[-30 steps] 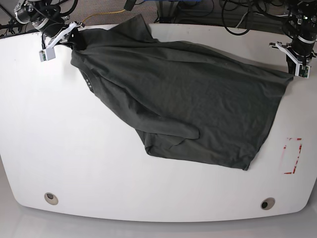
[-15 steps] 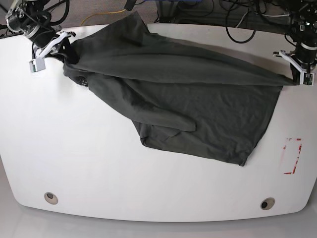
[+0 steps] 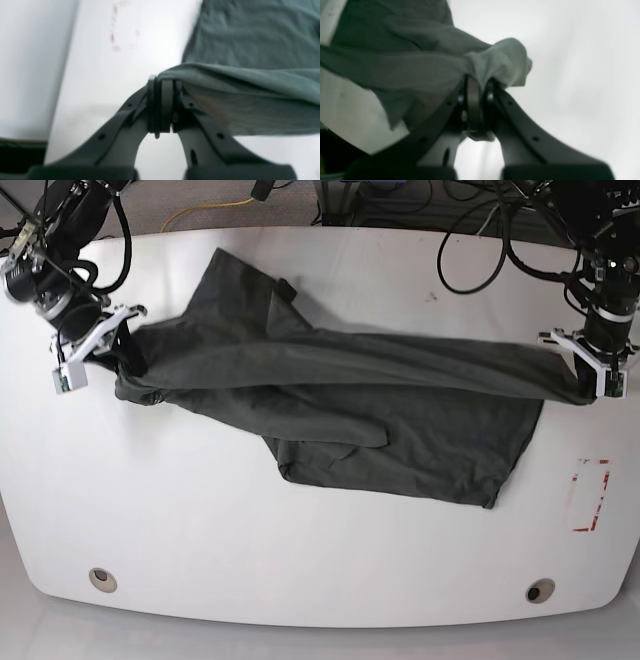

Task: Fold the T-shirt properly
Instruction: 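Lift the shirt with both grippers and swing it away from the base, then lay the shirt flat by pulling both grippers back toward the base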

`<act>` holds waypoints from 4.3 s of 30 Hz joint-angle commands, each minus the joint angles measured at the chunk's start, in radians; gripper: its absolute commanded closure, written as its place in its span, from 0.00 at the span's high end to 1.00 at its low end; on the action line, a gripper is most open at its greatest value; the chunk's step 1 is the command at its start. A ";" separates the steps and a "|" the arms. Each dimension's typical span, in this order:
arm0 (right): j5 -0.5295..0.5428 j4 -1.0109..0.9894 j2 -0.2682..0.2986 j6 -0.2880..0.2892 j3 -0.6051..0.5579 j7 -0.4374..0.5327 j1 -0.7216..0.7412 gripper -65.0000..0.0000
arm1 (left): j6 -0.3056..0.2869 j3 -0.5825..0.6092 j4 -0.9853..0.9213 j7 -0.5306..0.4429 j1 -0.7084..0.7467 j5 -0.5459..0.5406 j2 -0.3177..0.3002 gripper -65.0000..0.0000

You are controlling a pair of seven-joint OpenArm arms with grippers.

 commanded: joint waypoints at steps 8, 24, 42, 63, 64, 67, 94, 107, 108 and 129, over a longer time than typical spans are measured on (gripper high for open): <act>-0.101 0.013 0.053 0.003 -0.091 0.034 0.163 0.00 | 0.007 0.112 0.017 -0.030 -0.121 0.124 -0.017 0.00; -0.402 -0.063 0.088 0.016 -0.333 0.105 0.447 0.00 | 0.007 0.290 -0.057 -0.030 -0.316 0.294 -0.009 0.00; -0.741 -0.379 0.106 0.023 -0.577 0.162 0.945 0.00 | 0.032 0.384 -0.112 -0.028 -0.630 0.299 -0.012 0.00; -0.808 -0.519 0.148 0.023 -0.683 0.146 1.374 0.00 | 0.030 0.384 -0.204 0.265 -1.144 0.293 -0.107 0.00; -0.808 -0.502 0.154 0.023 -0.680 0.136 1.370 0.00 | 0.029 0.384 -0.212 0.283 -1.157 0.291 -0.117 0.00; -0.808 -0.467 0.157 0.032 -0.636 0.108 1.327 0.00 | 0.027 0.384 -0.213 0.311 -1.140 0.290 -0.134 0.00; -0.808 -0.186 0.016 0.032 -0.280 0.097 0.491 0.00 | 0.007 0.255 0.008 0.312 -0.336 0.250 -0.104 0.00; -0.808 -0.151 -0.110 0.032 -0.063 0.097 0.243 0.00 | 0.007 0.152 0.000 0.312 0.000 0.234 -0.101 0.00; -0.808 -0.151 -0.124 0.032 -0.042 0.097 0.232 0.00 | 0.007 0.152 0.000 0.312 0.025 0.236 -0.101 0.00; -0.695 -0.151 -0.213 0.032 0.089 0.096 0.014 0.00 | 0.007 -0.012 -0.130 0.309 0.240 0.236 -0.103 0.00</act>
